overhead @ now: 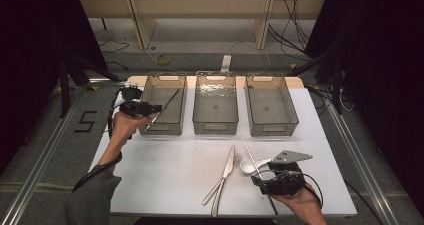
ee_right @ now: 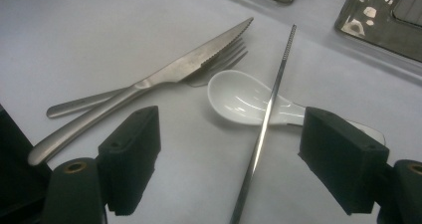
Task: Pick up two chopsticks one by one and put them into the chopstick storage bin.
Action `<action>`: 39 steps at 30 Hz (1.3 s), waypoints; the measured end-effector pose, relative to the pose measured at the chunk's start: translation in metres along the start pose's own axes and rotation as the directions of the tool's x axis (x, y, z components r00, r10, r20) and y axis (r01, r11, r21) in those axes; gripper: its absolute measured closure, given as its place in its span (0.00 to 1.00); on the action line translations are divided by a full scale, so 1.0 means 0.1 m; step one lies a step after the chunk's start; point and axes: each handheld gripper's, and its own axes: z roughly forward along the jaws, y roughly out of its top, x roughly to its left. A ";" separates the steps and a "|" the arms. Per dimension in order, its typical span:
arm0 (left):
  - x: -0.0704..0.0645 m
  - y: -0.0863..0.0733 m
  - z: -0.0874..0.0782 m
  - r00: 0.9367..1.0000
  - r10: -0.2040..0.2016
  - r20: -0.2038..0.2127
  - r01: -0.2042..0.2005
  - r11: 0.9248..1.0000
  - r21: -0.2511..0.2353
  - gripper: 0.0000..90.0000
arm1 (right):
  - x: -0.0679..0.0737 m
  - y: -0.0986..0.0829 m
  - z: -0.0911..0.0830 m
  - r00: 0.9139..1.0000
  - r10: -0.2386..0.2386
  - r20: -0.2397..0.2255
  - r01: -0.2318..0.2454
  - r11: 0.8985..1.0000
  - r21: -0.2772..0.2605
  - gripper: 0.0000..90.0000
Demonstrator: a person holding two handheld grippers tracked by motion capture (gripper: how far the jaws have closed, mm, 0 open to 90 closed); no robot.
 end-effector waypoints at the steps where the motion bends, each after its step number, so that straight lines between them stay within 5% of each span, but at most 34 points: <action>1: -0.04 -0.04 -0.02 1.000 0.002 0.016 -0.001 1.000 -0.005 0.33 | 0.00 0.00 0.00 1.000 -0.003 -0.002 0.003 1.000 0.000 0.28; 8: -0.21 -0.33 -0.18 0.995 -0.010 0.095 0.018 0.996 -0.084 0.26 | -0.01 0.02 0.02 1.000 -0.023 0.014 0.022 0.998 0.060 0.28; 11: -0.30 -0.44 -0.19 0.995 0.037 0.096 -0.029 0.996 -0.084 0.25 | -0.01 0.02 0.06 0.999 -0.028 0.014 0.027 0.995 0.096 0.29; 13: -0.36 -0.53 -0.20 0.991 0.090 0.101 -0.082 0.993 -0.080 0.23 | -0.01 0.02 0.08 0.999 -0.032 0.020 0.030 0.992 0.123 0.30; 23: -0.52 -0.66 -0.29 0.971 0.086 0.222 -0.063 0.992 -0.109 0.20 | -0.03 0.03 0.10 0.998 -0.058 0.000 0.057 0.974 0.220 0.37; 26: -0.65 -0.69 -0.34 0.966 0.157 0.205 -0.139 0.985 -0.101 0.19 | -0.03 0.03 0.14 0.998 -0.061 -0.001 0.060 0.964 0.259 0.37; 31: -0.74 -0.80 -0.41 0.958 0.190 0.216 -0.168 0.979 -0.115 0.19 | -0.04 0.06 0.19 0.997 -0.082 0.005 0.077 0.949 0.307 0.41; 39: -0.84 -0.98 -0.55 0.940 0.277 0.197 -0.257 0.959 -0.122 0.18 | -0.07 0.12 0.25 0.996 -0.084 -0.017 0.084 0.928 0.362 0.49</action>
